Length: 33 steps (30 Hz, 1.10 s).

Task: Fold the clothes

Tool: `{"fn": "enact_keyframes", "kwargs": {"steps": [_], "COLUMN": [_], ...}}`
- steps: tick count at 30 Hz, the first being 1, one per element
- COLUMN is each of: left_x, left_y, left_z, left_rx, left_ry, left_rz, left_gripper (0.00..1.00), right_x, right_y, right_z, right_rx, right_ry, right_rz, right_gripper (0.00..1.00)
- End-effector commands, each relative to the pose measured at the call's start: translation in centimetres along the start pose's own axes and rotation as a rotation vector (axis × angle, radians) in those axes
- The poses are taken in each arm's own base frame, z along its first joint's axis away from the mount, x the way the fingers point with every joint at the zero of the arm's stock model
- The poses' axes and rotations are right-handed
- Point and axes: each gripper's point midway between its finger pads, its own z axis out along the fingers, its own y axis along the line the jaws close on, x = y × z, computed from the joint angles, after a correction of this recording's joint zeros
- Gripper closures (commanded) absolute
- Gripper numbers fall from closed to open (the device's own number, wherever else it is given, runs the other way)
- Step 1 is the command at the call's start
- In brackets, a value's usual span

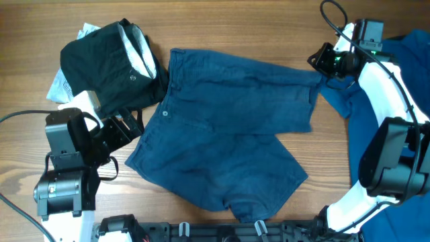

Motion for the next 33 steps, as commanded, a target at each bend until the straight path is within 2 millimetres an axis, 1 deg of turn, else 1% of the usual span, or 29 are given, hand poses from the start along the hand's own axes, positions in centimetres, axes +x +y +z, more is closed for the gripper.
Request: {"fn": "enact_keyframes", "kwargs": {"steps": [1,2,3,4,6,7,8,9,11,12,13,15,16,20,24,26,30,33], "left_x": [-0.5,-0.5,-0.5,-0.5,-0.5,-0.5,-0.5,-0.5,-0.5,-0.5,-0.5,-0.5,-0.4,-0.4,-0.5,-0.6,-0.6,-0.5], "left_y": [-0.7,-0.7,-0.6,-0.6,-0.6,-0.6,-0.6,-0.6,-0.6,-0.7,-0.7,-0.6,-0.6,-0.6,-0.7,-0.7,-0.7,-0.7], "left_z": [-0.5,-0.5,-0.5,-0.5,-0.5,-0.5,-0.5,-0.5,-0.5,-0.5,-0.5,-0.5,-0.5,-0.5,-0.5,-0.5,-0.5,-0.5], "left_rx": [0.023,0.023,0.022,0.022,0.023,0.023,0.023,0.023,0.023,0.023,0.023,0.021,0.021,0.020,0.023,0.023,0.023,0.023], "left_ry": [-0.013,-0.012,-0.012,-0.012,-0.012,-0.012,-0.012,-0.012,-0.012,-0.012,-0.012,-0.010,-0.008,-0.008,-0.013,-0.014,-0.014,-0.013], "left_rz": [0.020,0.020,0.020,0.020,0.020,0.020,0.020,0.020,0.020,0.020,0.020,0.019,0.019,0.018,0.020,0.020,0.020,0.020], "left_gripper": [0.00,0.00,0.00,0.00,0.00,0.00,0.00,0.00,0.00,0.00,0.00,0.00,0.00,0.00,0.00,0.00,0.00,0.00], "right_x": [0.5,1.5,2.3,3.8,5.3,5.8,5.9,5.5,4.1,3.4,2.8,1.9,1.9,1.2,-0.7,-1.7,-3.7,-3.7], "right_y": [-1.2,-1.8,-2.4,-3.6,-5.4,-6.2,-6.5,-6.0,-4.7,-3.9,-3.4,-2.7,-2.5,-2.1,-1.0,-0.8,-1.4,-1.8], "right_z": [-0.4,-0.4,-0.3,0.1,1.0,1.6,2.4,3.1,3.9,4.0,4.1,4.1,4.1,4.1,3.9,3.7,3.5,4.1], "right_rx": [0.067,0.101,0.129,0.174,0.238,0.262,0.255,0.212,0.128,0.088,0.058,0.021,0.011,-0.007,-0.071,-0.082,-0.063,-0.056], "right_ry": [0.019,0.055,0.084,0.128,0.156,0.157,0.152,0.139,0.095,0.070,0.049,0.020,0.017,-0.007,-0.079,-0.116,-0.198,-0.200], "right_rz": [-0.006,0.004,0.017,0.032,0.080,0.108,0.119,0.108,0.051,0.026,0.015,0.009,0.007,-0.007,-0.039,-0.049,0.068,0.087], "right_gripper": [0.71,0.69,0.62,0.55,0.53,0.52,0.53,0.56,0.67,0.72,0.79,0.92,0.95,0.96,0.96,0.96,0.96,0.96]}}
